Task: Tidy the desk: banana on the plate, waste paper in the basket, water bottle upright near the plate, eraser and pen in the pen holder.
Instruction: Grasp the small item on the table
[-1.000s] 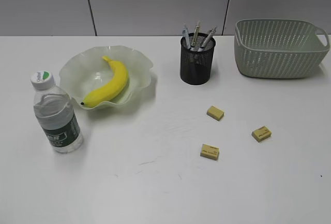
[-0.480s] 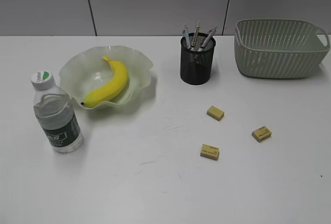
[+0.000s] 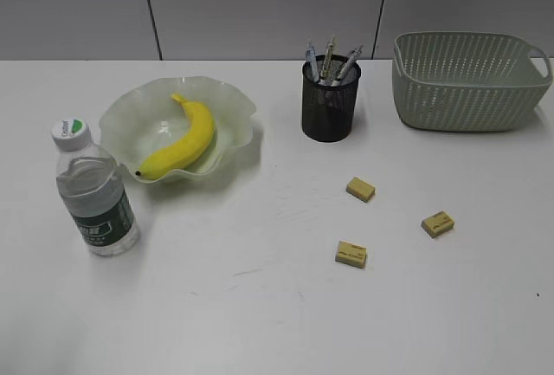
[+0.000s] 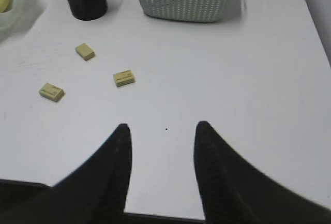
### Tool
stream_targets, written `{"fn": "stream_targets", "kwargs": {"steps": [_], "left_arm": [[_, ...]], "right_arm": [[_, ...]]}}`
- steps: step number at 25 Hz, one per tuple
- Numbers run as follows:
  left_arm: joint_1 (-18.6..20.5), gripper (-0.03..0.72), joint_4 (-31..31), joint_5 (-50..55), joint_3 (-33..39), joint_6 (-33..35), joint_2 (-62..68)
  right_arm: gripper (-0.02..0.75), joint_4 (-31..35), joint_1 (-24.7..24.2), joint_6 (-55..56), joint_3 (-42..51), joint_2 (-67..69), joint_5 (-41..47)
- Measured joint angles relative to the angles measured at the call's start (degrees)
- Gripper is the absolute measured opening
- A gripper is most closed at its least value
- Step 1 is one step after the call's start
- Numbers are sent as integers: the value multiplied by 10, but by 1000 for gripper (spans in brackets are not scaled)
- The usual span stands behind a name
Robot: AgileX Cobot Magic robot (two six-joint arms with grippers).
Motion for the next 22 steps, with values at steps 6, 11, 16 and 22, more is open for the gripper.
{"fn": "stream_targets", "kwargs": {"steps": [6,11,16,22], "left_arm": [[-3,398,-147,-91,-61,143,220],[-86,385,-217,-125,-166,219,415],[-260,382,-180,-191,-267,196,586],[-406,469,11,-133,-433,14,840]], "right_arm": [[330,0,-29,0,0,0,0],[330,0,-29,-1,0,0,0],[330,2,-29,-1,0,0,0],[330,2,-29,-1,0,0,0]]}}
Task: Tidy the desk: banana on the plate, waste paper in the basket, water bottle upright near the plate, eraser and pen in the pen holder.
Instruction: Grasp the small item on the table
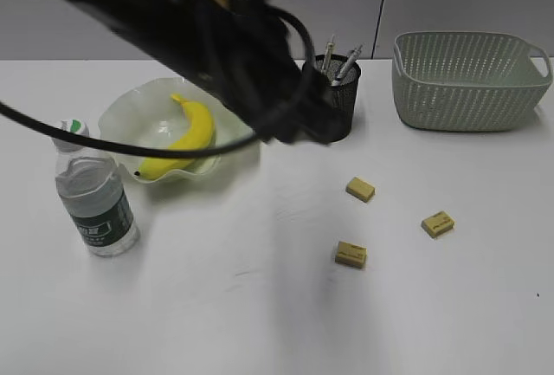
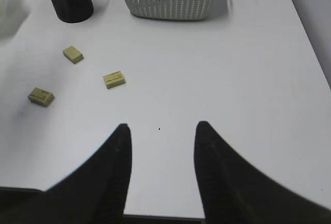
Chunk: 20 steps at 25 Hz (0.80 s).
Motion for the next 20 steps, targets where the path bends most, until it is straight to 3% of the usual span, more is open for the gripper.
{"fn": "stream_targets", "kwargs": {"steps": [4,10,20], "left_arm": [[-37,538,71,91,-106,-92,156],[-46,532,91,152,-214,-168,279],[-66,506,92,152,-234,-199,330]], "right_arm": [[330,0,0,0,0,0,0],[330,0,0,0,0,0,0],[330,0,0,0,0,0,-1]]}}
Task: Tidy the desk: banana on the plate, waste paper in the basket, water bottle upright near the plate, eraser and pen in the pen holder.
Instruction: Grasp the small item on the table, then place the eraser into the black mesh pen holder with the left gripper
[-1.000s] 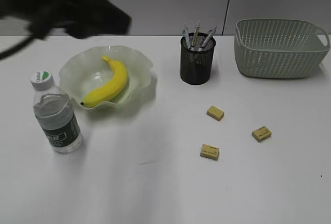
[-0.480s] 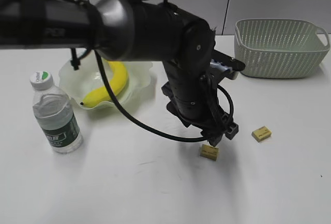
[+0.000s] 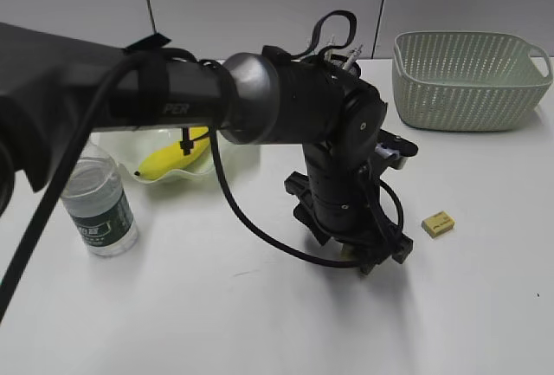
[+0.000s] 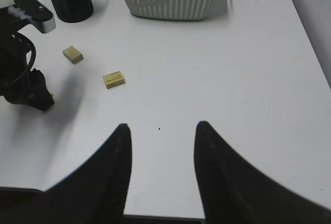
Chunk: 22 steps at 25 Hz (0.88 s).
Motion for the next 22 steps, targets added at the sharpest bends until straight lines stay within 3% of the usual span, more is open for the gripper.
{"fn": "stream_targets", "kwargs": {"steps": [4,7,11,14,18,22], "left_arm": [[-14,434,15,-13,0,-11,6],[-16,311,22,-12,-1,-14,8],[-16,305,26,-12,-1,-15,7],[-14,305,64,-17,0,-15,-16],[21,305,130,-70,-3,-15,-89],[86,305,139,-143,-56,-15,-121]], "right_arm": [[330,0,0,0,0,0,0],[330,0,0,0,0,0,0],[330,0,0,0,0,0,0],[330,0,0,0,0,0,0],[330,0,0,0,0,0,0],[328,0,0,0,0,0,0]]}}
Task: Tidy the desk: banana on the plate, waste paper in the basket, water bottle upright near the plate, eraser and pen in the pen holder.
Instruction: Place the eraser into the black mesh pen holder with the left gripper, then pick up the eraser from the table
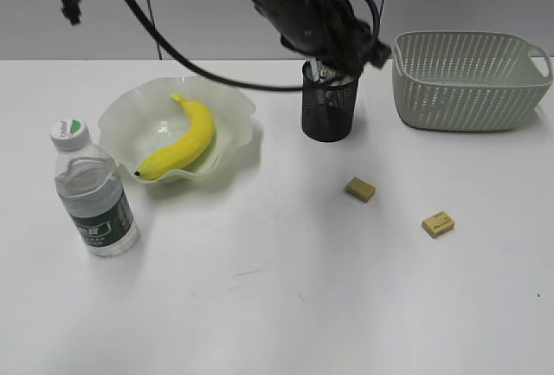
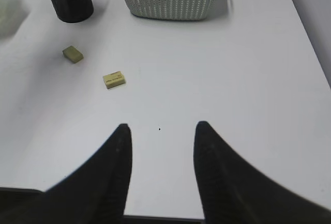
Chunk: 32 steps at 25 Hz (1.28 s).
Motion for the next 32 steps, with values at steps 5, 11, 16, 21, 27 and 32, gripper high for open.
{"fn": "stream_targets", "kwargs": {"steps": [5,11,16,21,27,32], "left_arm": [[38,305,-10,-95,-59,0,35],[52,305,-12,-177,-68,-1,95],[71,343,-19,-197,-68,-1,124],[74,487,-23,-211,-68,-1,119],[74,496,-35,-144,-69,-1,81],[76,389,-36,-56,-41,-1,3]], "right_arm": [[320,1,0,0,0,0,0],[319,1,0,0,0,0,0],[319,1,0,0,0,0,0],[319,1,0,0,0,0,0],[319,1,0,0,0,0,0],[319,1,0,0,0,0,0]]}}
